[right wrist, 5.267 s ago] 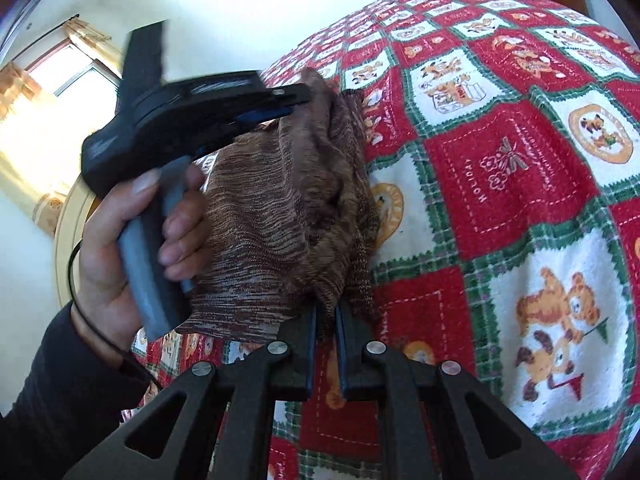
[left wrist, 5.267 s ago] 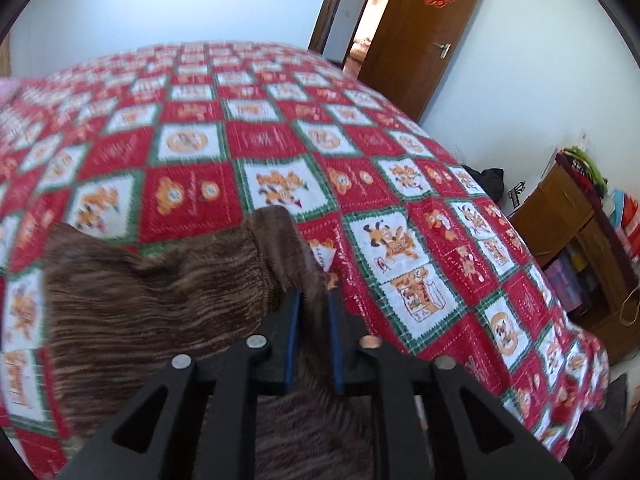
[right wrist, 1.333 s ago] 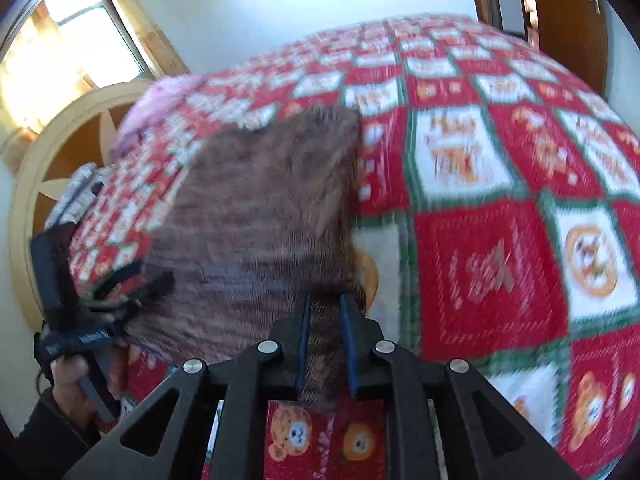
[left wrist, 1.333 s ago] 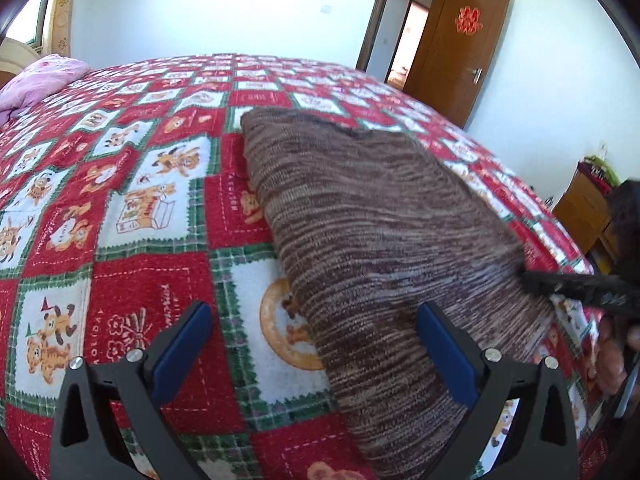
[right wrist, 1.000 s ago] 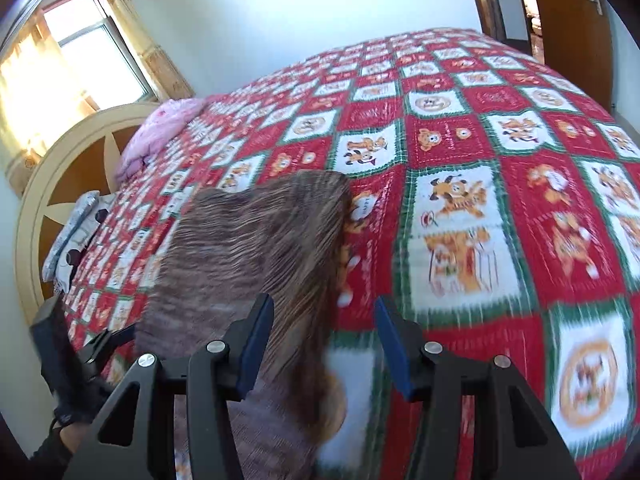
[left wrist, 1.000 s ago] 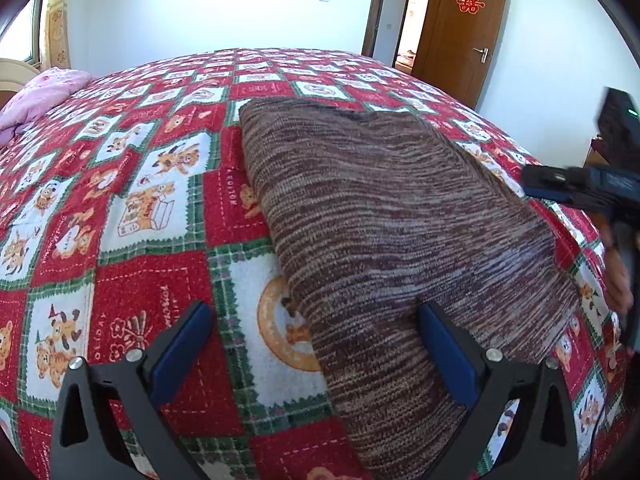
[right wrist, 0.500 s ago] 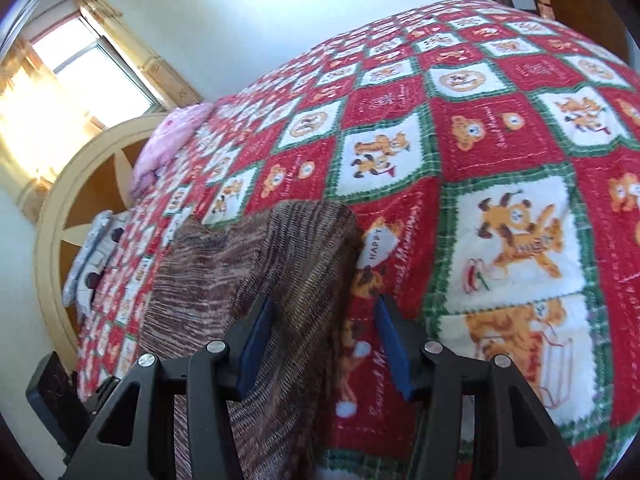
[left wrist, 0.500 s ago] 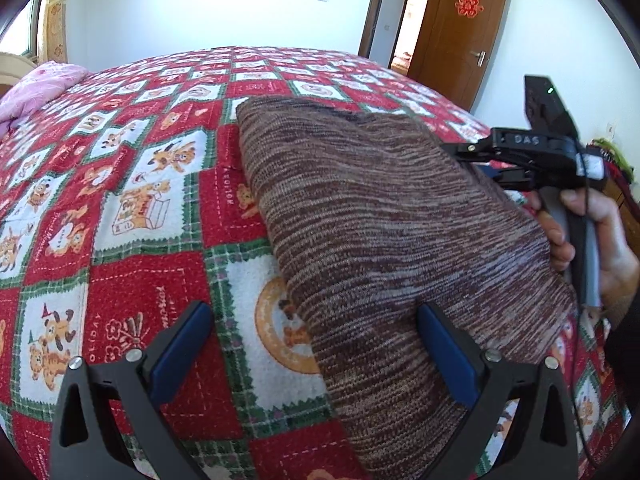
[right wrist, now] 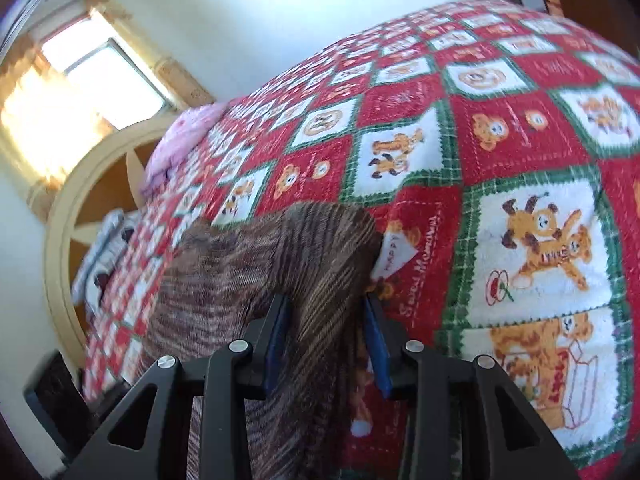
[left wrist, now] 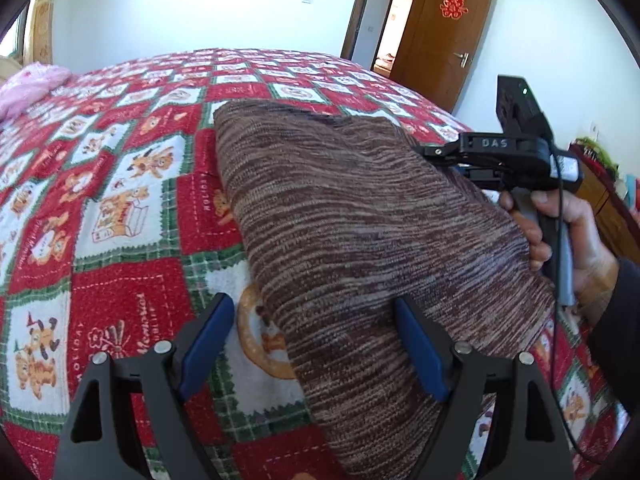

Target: Fold small clothes

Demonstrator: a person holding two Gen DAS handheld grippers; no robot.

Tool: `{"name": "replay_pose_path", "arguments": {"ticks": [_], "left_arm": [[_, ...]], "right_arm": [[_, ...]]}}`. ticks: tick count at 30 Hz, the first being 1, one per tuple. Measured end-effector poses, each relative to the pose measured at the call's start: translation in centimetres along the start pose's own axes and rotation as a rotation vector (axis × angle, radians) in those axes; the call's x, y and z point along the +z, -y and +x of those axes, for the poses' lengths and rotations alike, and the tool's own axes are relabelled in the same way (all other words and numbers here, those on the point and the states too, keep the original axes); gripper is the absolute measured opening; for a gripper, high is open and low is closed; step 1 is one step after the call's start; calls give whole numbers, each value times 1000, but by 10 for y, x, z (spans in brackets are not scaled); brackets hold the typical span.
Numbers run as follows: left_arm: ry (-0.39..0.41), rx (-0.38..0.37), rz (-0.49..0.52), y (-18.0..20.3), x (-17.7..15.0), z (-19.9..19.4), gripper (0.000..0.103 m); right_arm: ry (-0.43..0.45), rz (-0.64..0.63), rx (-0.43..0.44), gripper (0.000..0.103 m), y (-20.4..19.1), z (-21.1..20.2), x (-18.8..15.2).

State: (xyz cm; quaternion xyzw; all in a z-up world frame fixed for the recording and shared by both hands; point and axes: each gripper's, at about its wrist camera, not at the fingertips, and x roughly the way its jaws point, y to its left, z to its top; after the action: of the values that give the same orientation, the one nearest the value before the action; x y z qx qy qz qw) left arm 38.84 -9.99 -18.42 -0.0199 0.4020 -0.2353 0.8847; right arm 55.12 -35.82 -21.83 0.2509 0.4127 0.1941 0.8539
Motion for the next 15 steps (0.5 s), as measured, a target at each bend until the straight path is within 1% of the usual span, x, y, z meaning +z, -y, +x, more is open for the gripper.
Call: {"name": "replay_pose_path", "arguments": {"ticks": [2, 3, 4, 5, 6, 7, 12, 15], "left_arm": [[-5, -9, -8, -1, 1, 2, 86], [-9, -7, -1, 0, 2, 2, 87], [-14, -1, 10, 3, 2, 3, 88], [-14, 7, 18, 4, 2, 4, 88], [-12, 10, 22, 5, 2, 3, 88], [-12, 9, 20, 5, 2, 3, 88], [-18, 33, 39, 10, 1, 3, 86], [-29, 30, 36, 9, 3, 5, 86]], "right_arm": [[5, 13, 7, 36, 2, 0, 0], [5, -8, -1, 35, -1, -1, -1], [6, -27, -3, 31, -4, -2, -3], [10, -38, 11, 24, -6, -4, -6], [10, -39, 31, 21, -5, -5, -7], [6, -35, 38, 19, -4, -5, -7], [-1, -22, 16, 20, -2, 1, -5], [-12, -6, 29, 20, 1, 3, -4]]}}
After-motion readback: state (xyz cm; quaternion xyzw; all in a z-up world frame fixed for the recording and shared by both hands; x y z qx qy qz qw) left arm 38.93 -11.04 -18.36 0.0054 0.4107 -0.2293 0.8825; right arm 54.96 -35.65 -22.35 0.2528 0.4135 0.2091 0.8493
